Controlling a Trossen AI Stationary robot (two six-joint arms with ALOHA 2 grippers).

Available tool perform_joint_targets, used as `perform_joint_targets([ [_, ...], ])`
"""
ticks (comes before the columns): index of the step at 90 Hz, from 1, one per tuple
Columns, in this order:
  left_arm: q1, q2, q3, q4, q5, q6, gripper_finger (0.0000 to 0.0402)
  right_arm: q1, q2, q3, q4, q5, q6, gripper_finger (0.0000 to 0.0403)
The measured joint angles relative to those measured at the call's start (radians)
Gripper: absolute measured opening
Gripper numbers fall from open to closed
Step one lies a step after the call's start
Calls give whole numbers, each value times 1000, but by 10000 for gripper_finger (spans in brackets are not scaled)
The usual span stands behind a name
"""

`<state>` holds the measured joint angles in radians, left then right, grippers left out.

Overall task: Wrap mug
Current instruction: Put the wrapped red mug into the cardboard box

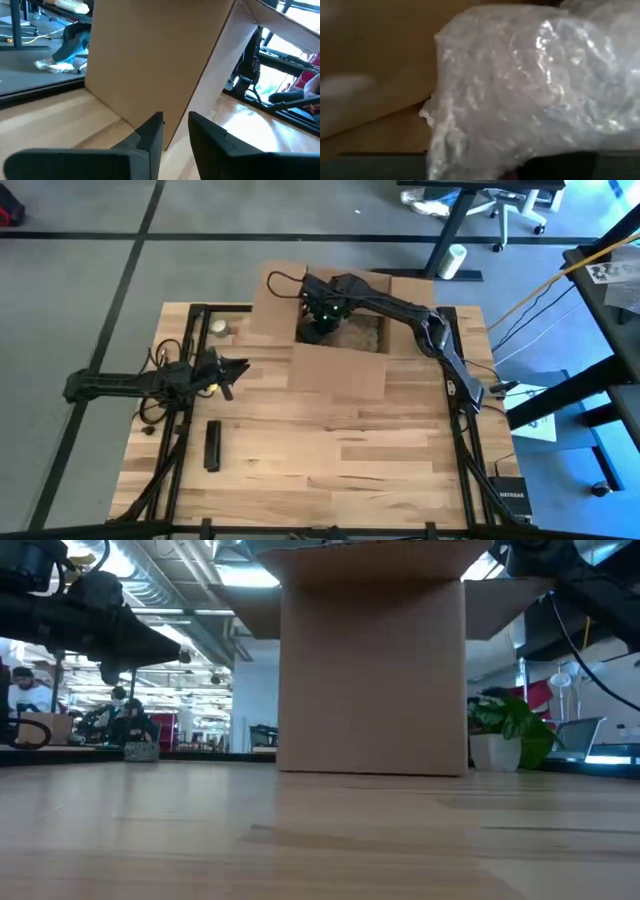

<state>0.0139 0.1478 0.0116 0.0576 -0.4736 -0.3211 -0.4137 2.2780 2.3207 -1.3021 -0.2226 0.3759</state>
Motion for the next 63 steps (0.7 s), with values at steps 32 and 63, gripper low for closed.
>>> perform_joint_targets([
  [32, 0, 0, 0, 0, 2, -32, 74, 1, -56, 3, -6, -6, -13, 103],
  [63, 0, 0, 0, 0, 2, -13, 74, 1, -145, 5, -4, 12, -13, 104],
])
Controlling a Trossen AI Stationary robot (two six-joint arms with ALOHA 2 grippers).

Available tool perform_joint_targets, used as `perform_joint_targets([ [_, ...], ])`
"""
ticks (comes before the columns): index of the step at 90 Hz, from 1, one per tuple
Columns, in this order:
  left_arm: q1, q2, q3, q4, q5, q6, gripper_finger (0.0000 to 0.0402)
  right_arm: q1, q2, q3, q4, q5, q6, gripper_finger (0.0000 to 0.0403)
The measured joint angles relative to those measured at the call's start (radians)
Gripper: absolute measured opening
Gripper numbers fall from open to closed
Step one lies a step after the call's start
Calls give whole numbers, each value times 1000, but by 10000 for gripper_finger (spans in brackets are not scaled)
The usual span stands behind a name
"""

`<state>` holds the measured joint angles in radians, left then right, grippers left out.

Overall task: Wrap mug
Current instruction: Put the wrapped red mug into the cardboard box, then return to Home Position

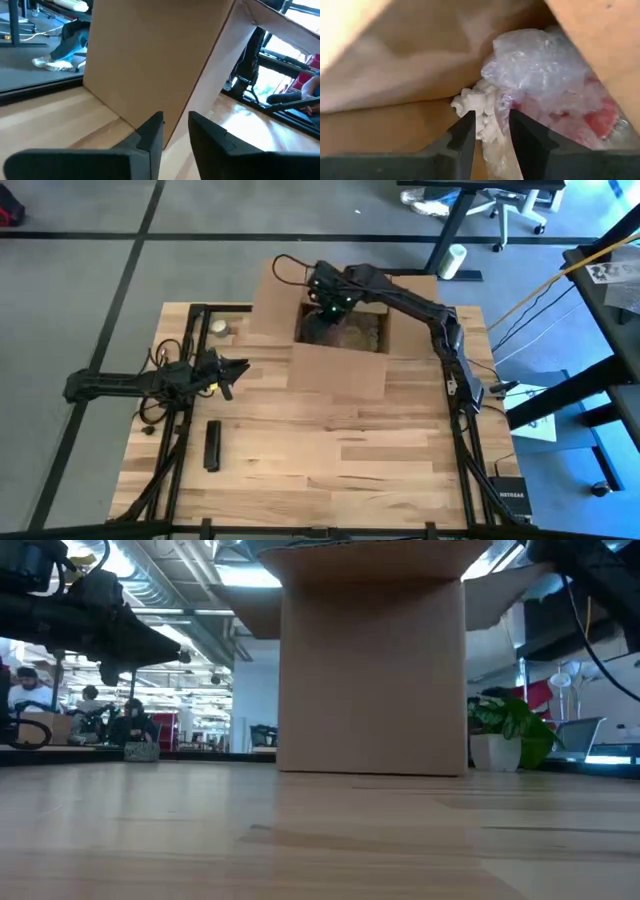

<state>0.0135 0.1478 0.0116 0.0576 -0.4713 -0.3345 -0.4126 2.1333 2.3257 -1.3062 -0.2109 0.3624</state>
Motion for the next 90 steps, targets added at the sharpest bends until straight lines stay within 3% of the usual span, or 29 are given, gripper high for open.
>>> perform_joint_targets([
  [15, 0, 0, 0, 0, 0, -2, 74, 0, -34, 0, -2, 61, 26, 104],
  [47, 0, 0, 0, 0, 0, -2, 74, 1, -120, 1, -17, 31, 79, 101],
  [55, 0, 0, 0, 0, 0, -2, 74, 12, -150, 1, -34, 20, 77, 77],
  [65, 0, 0, 0, 0, 0, -2, 74, 42, -193, 1, -53, 46, 42, 18],
  [90, 0, 0, 0, 0, 0, -2, 74, 181, -288, 2, -229, 295, 1, 2],
])
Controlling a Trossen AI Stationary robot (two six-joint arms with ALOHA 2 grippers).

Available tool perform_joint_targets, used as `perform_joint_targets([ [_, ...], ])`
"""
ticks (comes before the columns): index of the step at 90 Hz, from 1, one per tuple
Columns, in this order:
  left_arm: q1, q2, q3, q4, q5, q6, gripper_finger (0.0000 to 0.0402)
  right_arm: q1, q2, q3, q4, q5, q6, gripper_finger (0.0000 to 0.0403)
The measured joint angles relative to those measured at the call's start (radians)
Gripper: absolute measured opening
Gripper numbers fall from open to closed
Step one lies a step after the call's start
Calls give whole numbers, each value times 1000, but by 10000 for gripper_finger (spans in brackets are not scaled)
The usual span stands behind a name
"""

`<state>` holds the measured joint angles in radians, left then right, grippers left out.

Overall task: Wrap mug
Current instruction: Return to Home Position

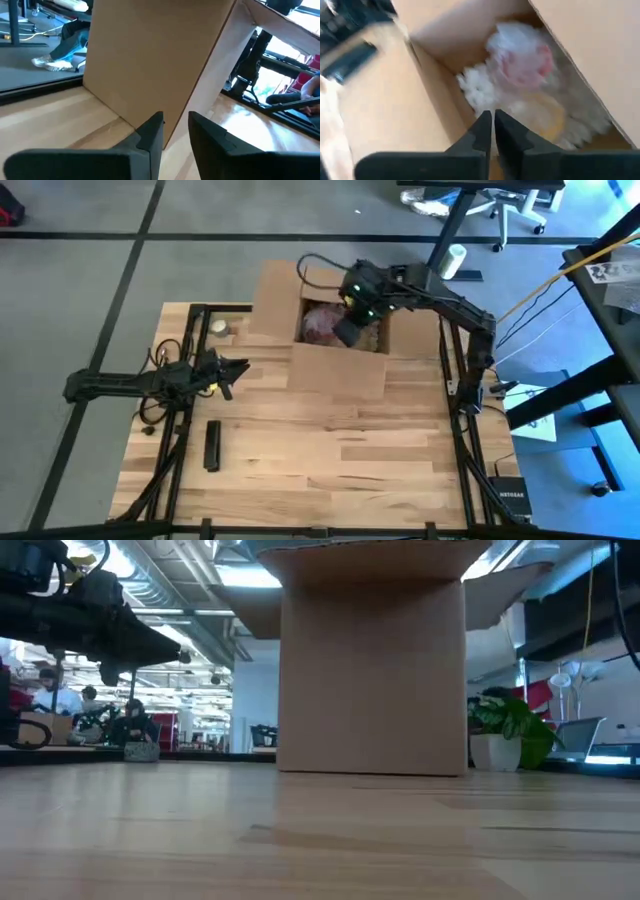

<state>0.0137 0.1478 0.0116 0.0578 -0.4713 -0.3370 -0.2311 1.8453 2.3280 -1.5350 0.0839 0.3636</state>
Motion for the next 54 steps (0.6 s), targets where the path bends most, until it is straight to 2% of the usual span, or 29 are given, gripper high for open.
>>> perform_joint_targets([
  [13, 0, 0, 0, 0, 0, 0, 74, 73, -33, -17, -29, 101, 41, 1],
  [25, 0, 0, 0, 0, 0, 0, 74, 134, -91, -154, -1, 114, 109, 0],
  [37, 0, 0, 0, 0, 0, 0, 74, 226, -204, -434, 145, 128, 214, 0],
  [54, 0, 0, 0, 0, 0, 0, 74, 401, -474, -933, 536, 178, 461, 0],
])
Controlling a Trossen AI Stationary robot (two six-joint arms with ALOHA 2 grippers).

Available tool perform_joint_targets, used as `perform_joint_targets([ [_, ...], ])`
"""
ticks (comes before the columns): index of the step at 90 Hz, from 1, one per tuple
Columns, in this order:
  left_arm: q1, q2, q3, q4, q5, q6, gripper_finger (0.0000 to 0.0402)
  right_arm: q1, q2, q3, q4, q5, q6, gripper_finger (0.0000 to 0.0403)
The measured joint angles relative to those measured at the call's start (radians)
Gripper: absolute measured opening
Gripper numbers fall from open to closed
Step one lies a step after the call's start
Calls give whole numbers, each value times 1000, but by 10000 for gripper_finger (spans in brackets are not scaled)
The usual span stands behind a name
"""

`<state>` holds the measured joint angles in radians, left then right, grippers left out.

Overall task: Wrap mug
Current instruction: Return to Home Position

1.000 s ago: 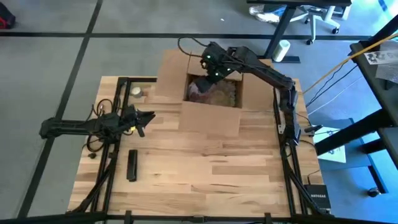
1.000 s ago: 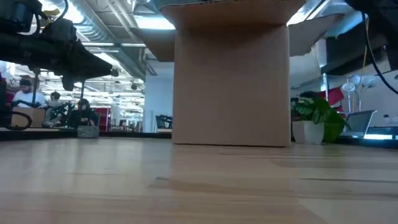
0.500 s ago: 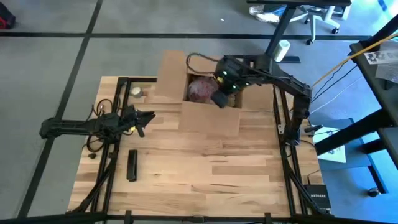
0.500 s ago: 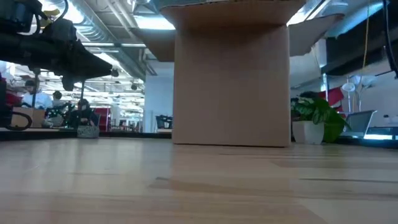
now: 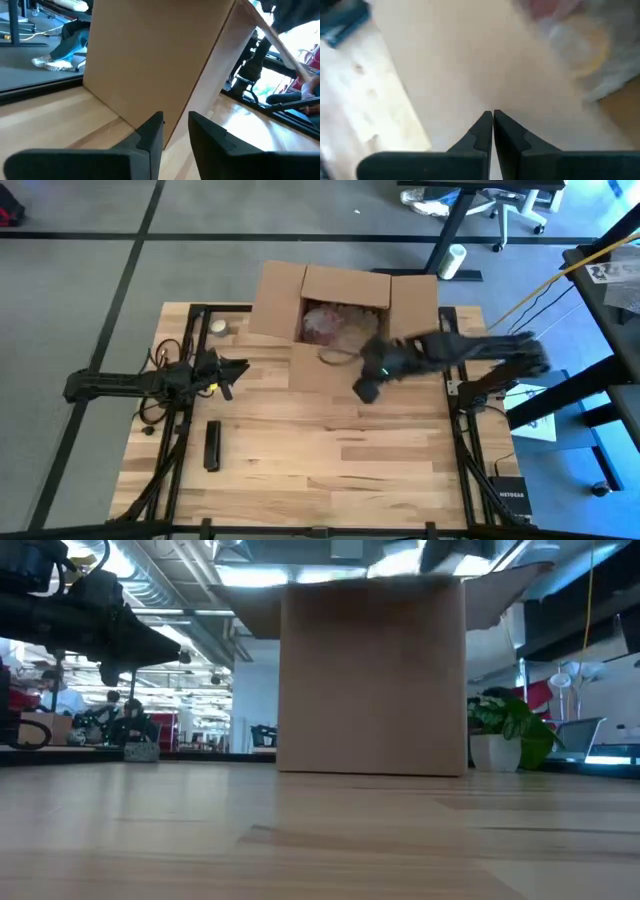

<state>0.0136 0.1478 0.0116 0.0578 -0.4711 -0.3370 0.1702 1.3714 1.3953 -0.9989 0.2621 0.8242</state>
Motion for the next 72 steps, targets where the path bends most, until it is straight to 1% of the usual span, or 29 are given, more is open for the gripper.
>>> perform_joint_targets([
  [7, 0, 0, 0, 0, 0, 0, 74, 91, -109, -178, 198, 64, 82, 0],
  [16, 0, 0, 0, 0, 0, 0, 74, 204, -224, -374, 449, 163, 120, 0],
  [24, 0, 0, 0, 0, 0, 0, 74, 273, -281, -528, 575, 206, 185, 0],
  [31, 0, 0, 0, 0, 0, 0, 74, 316, -290, -657, 664, 241, 265, 0],
  [39, 0, 0, 0, 0, 0, 0, 74, 346, -289, -793, 821, 268, 329, 0],
  [47, 0, 0, 0, 0, 0, 0, 74, 356, -282, -918, 1053, 270, 326, 0],
  [52, 0, 0, 0, 0, 0, 0, 74, 355, -282, -985, 1158, 277, 314, 0],
  [72, 0, 0, 0, 0, 0, 0, 74, 333, -285, -1209, 1415, 267, 325, 0],
])
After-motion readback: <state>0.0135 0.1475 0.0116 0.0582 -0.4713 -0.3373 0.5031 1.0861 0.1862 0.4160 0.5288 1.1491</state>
